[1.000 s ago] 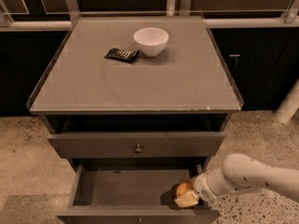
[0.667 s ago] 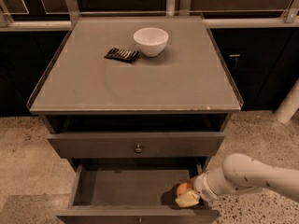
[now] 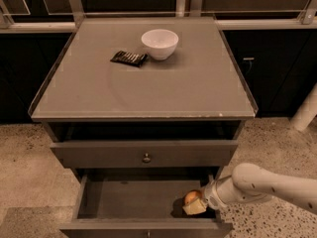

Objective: Place orange into middle drawer

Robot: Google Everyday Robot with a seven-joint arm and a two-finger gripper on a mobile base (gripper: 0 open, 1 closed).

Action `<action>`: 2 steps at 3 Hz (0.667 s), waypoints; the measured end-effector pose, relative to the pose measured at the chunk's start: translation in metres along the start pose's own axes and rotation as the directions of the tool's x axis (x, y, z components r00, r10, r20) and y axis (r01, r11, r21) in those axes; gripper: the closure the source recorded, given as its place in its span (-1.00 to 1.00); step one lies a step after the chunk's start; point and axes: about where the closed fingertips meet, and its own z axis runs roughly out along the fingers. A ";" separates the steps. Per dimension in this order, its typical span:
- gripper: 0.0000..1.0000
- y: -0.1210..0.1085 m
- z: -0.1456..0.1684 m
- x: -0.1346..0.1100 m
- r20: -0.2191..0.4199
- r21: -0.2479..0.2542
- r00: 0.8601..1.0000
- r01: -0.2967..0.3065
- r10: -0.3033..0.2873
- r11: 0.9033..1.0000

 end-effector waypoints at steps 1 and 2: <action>1.00 -0.017 0.018 -0.004 0.018 0.001 1.000 -0.024 0.024 1.000; 0.60 -0.017 0.019 -0.004 0.020 0.000 0.999 -0.025 0.025 1.000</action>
Offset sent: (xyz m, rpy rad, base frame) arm 0.0146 0.0019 -0.0147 0.0134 0.0015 -0.0215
